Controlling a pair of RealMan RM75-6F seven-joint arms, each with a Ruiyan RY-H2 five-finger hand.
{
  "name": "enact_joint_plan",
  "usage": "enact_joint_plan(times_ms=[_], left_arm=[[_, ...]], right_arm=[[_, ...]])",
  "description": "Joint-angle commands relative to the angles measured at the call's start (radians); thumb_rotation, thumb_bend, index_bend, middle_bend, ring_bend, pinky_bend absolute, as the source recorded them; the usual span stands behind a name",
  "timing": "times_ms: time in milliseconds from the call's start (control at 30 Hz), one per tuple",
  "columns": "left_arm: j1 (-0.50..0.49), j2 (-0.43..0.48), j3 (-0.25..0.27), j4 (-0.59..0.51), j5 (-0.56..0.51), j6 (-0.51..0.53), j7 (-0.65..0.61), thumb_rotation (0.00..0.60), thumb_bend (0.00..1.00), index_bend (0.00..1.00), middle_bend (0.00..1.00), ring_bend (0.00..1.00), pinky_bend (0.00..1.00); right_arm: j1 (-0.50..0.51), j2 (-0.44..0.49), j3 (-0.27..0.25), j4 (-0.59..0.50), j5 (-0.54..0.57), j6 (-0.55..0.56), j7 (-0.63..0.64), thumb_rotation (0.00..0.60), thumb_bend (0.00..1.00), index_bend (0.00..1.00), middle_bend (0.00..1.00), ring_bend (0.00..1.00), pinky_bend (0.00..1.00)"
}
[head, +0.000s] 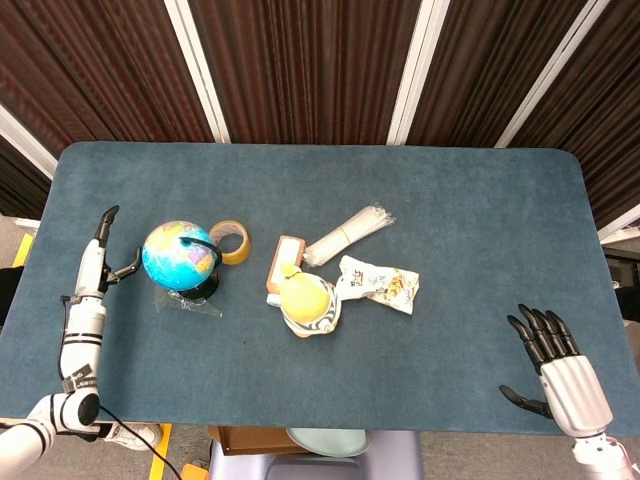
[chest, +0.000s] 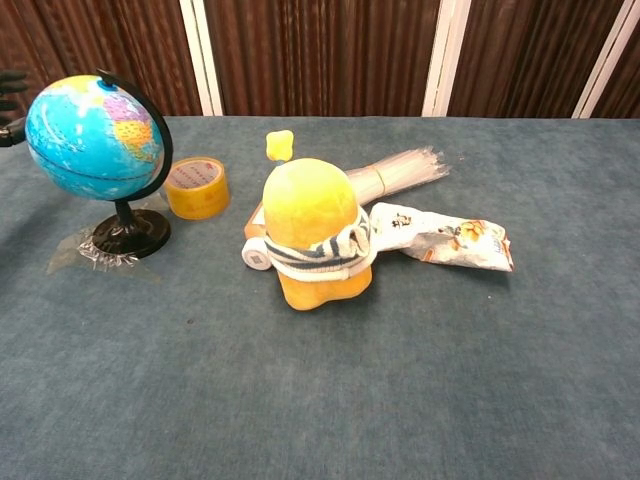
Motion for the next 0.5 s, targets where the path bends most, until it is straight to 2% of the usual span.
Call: enact_joint_plan(times_ms=[33, 500], left_arm=[[-0.019, -0.015, -0.007, 0.031, -0.005, -0.023, -0.010, 0.532, 0.32, 0.00, 0.00, 0.00, 0.00], [-0.064, -0.058, -0.023, 0.176, -0.023, -0.082, -0.050, 0.530, 0.33, 0.00, 0.00, 0.00, 0.00]], right_arm=[[0.000, 0.000, 0.002, 0.000, 0.003, 0.001, -0.001, 0.600, 0.12, 0.00, 0.00, 0.00, 0.00], [0.002, -0.008, 0.007, 0.001, 0.014, -0.010, -0.018, 0.600, 0.12, 0.00, 0.00, 0.00, 0.00]])
